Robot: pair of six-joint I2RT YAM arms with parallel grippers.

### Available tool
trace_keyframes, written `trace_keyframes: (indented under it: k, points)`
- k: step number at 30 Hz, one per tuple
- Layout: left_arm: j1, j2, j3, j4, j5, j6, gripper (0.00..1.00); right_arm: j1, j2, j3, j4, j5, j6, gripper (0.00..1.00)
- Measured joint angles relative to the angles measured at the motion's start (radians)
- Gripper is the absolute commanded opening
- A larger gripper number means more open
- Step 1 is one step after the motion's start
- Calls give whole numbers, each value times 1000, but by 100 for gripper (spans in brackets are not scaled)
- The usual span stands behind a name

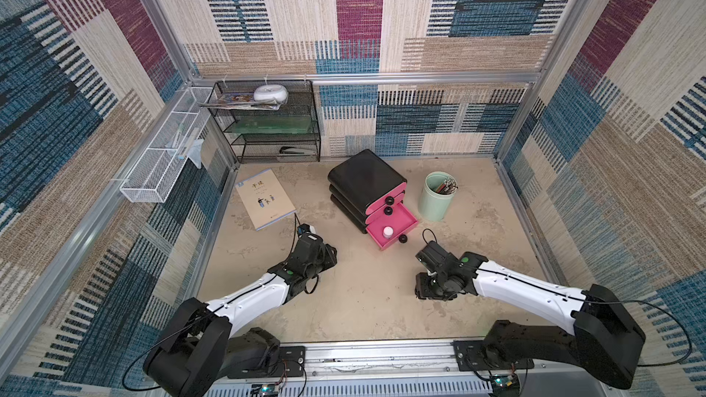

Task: Put the paint cans in the drawer according to color
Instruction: Pick up the paint can at the center of the board, then place the paint can in the drawer.

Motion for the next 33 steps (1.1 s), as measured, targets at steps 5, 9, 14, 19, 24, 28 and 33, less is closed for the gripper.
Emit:
trace_keyframes:
  k: [5, 9, 14, 19, 24, 28, 33]
  points:
    - [0, 6, 2, 5, 2, -5, 43, 3, 29, 11, 2, 4, 0, 36]
    - [0, 6, 2, 5, 4, -15, 43, 3, 28, 19, -5, 12, -1, 32]
    - [0, 1, 2, 4, 5, -15, 43, 3, 18, 74, -3, 51, -2, 31]
    - [2, -4, 2, 4, 5, -15, 43, -29, 45, 182, 66, 120, -40, 29]
    - [2, -23, 2, 0, 5, -16, 43, -122, 142, 295, 164, 182, -108, 28]
    - [2, -34, 2, -5, 4, -16, 42, -182, 208, 340, 254, 204, -150, 28]
    - [3, -37, 4, -8, 4, -14, 42, -229, 286, 377, 324, 201, -185, 29]
